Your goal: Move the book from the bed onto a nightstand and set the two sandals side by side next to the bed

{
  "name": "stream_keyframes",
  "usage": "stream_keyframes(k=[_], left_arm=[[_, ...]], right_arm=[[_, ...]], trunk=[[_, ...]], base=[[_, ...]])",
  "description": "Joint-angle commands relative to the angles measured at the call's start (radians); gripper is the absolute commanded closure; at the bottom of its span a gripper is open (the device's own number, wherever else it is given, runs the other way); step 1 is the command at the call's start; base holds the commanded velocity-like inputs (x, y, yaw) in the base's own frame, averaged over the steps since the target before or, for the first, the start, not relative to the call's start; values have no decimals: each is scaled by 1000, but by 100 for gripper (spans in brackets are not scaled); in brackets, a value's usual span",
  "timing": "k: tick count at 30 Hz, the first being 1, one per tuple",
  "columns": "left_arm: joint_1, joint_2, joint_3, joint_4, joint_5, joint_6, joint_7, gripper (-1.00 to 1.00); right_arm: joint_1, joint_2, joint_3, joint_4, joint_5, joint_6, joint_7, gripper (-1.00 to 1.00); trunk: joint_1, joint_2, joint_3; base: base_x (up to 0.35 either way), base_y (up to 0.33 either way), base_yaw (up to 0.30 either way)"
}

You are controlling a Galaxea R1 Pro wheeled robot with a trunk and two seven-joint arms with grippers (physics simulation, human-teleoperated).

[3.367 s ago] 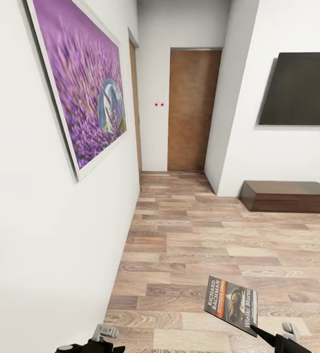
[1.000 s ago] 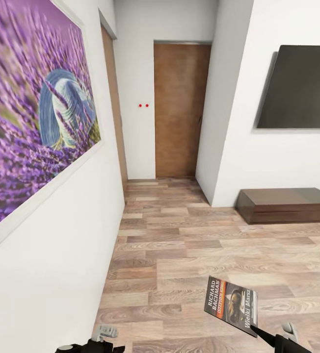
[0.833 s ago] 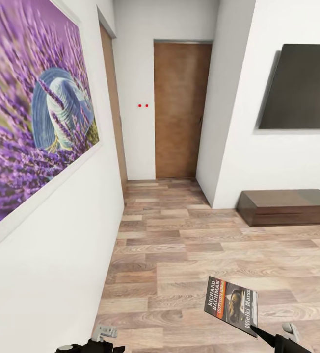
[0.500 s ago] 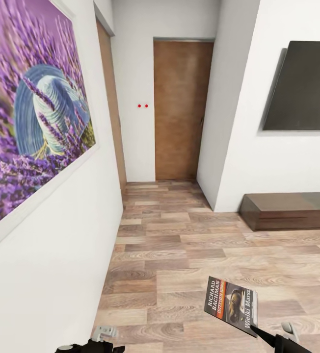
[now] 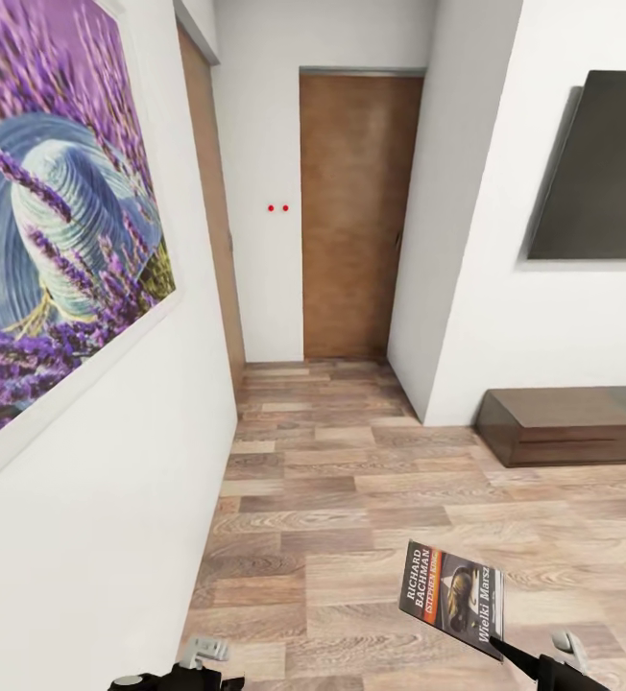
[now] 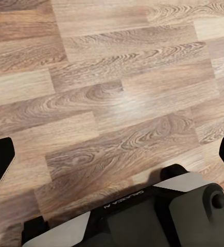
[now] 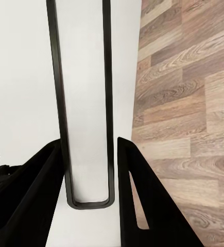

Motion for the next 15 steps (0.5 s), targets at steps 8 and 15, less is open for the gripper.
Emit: stream_keyframes(k=[8, 15], left_arm=[[-1, 0, 4, 1, -9, -7, -2, -100], [-1, 0, 4, 1, -9, -7, -2, -100]], right_arm=[[-1, -1, 4, 0, -11, 6, 2, 100], [-1, -1, 4, 0, -11, 6, 2, 100]], trunk=[[1, -2, -2], [1, -2, -2]], base=[[329, 0, -32], [329, 0, -181]])
